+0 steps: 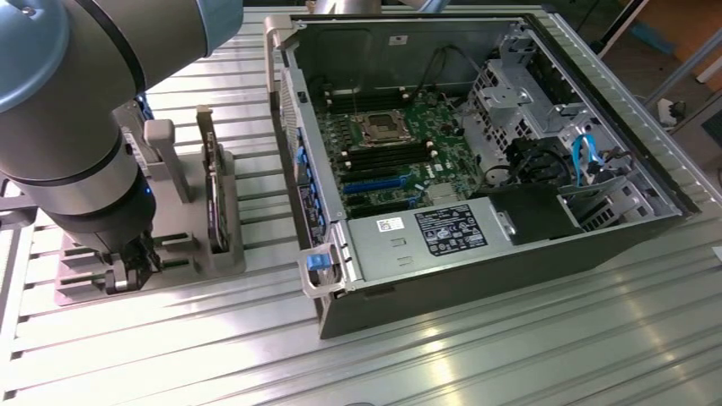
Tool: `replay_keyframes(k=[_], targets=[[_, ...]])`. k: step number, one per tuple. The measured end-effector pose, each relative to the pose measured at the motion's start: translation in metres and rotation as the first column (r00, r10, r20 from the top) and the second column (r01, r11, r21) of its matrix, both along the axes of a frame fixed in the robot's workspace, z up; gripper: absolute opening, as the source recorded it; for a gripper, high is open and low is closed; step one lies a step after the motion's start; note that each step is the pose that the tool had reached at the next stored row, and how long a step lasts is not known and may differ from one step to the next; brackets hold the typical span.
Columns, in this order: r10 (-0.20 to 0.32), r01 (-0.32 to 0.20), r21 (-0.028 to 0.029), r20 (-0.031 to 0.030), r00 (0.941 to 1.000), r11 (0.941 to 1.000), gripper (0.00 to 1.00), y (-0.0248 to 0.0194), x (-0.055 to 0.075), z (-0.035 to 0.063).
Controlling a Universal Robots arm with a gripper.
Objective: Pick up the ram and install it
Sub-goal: 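Pick up the ram and move it above insertion slot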
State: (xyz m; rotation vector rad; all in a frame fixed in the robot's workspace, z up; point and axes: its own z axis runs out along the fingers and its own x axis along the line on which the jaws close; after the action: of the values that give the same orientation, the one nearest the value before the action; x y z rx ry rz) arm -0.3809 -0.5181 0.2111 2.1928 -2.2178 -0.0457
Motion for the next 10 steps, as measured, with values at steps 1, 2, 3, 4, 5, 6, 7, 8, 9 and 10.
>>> replay_keyframes(k=[1,2,3,4,5,6,7,8,9,10], targets=[[0.000,0.000,0.0000,0.0001,1.0000,1.0000,0.12,0.0000,0.0000,0.0002],[0.000,0.000,0.0001,0.0001,1.0000,1.0000,0.12,0.0000,0.0000,0.0004],[0.000,0.000,0.0000,0.0000,1.0000,1.0000,0.12,0.0000,0.0000,0.0008],[0.000,0.000,-0.0001,-0.0001,1.0000,1.0000,0.12,0.0000,0.0000,0.0012],[0.000,0.000,-0.0001,-0.0001,1.0000,1.0000,0.12,0.0000,0.0000,0.0017],[0.000,0.000,-0.0001,-0.0001,1.0000,1.0000,0.12,0.0000,0.0000,0.0022],[0.000,0.000,-0.0001,-0.0001,1.0000,1.0000,0.12,0.0000,0.0000,0.0027],[0.000,0.000,0.0000,0.0000,1.0000,1.0000,0.12,0.0000,0.0000,0.0031],[0.000,0.000,0.0000,-0.0001,1.0000,1.0000,0.12,0.0000,0.0000,0.0037],[0.000,0.000,0.0000,-0.0001,1.0000,1.0000,0.12,0.0000,0.0000,0.0042]])
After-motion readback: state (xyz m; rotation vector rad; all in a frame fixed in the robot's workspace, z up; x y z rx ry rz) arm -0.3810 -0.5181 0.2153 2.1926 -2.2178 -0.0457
